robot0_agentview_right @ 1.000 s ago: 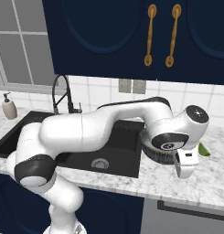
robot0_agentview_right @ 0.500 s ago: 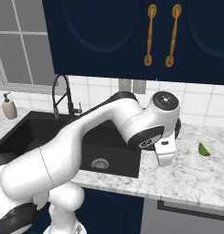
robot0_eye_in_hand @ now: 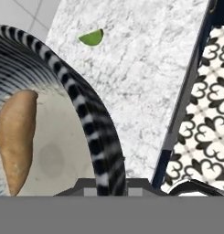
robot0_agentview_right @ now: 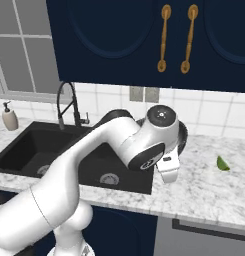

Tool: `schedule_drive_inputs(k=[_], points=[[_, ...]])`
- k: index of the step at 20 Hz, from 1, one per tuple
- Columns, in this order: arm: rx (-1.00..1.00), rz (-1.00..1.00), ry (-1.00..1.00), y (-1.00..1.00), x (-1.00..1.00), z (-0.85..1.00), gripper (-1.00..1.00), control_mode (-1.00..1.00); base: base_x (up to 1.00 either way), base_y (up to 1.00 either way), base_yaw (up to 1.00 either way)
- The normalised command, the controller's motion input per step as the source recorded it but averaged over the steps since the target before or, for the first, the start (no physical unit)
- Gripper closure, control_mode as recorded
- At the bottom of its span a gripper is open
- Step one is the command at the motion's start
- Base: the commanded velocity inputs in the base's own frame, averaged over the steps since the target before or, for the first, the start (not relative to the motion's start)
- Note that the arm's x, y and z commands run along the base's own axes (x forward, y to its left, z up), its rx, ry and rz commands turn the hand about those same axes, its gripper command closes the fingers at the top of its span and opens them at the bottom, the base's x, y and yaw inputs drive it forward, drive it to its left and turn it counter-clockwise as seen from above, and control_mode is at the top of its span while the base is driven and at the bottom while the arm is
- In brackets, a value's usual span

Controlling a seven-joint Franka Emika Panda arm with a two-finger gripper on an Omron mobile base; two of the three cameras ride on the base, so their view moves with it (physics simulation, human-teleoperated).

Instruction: Pick the sweet potato from the sink and place it in the bowl. Then pick the bowl and place it in the microwave. Then close the microwave door and press the start button.

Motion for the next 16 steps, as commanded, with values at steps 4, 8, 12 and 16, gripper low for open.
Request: schedule_drive_inputs(k=[4,8,12,16], points=[[0.0,0.0,0.0,0.0,0.0,0.0,1.0,1.0,-0.15,0.12,-0.33],[0.0,0.0,0.0,0.0,0.0,0.0,1.0,1.0,-0.17,0.0,-0.62],[0.0,0.0,0.0,0.0,0.0,0.0,1.0,1.0,-0.29,-0.01,-0.8],[0.0,0.0,0.0,0.0,0.0,0.0,1.0,1.0,-0.18,-0.01,-0.89]])
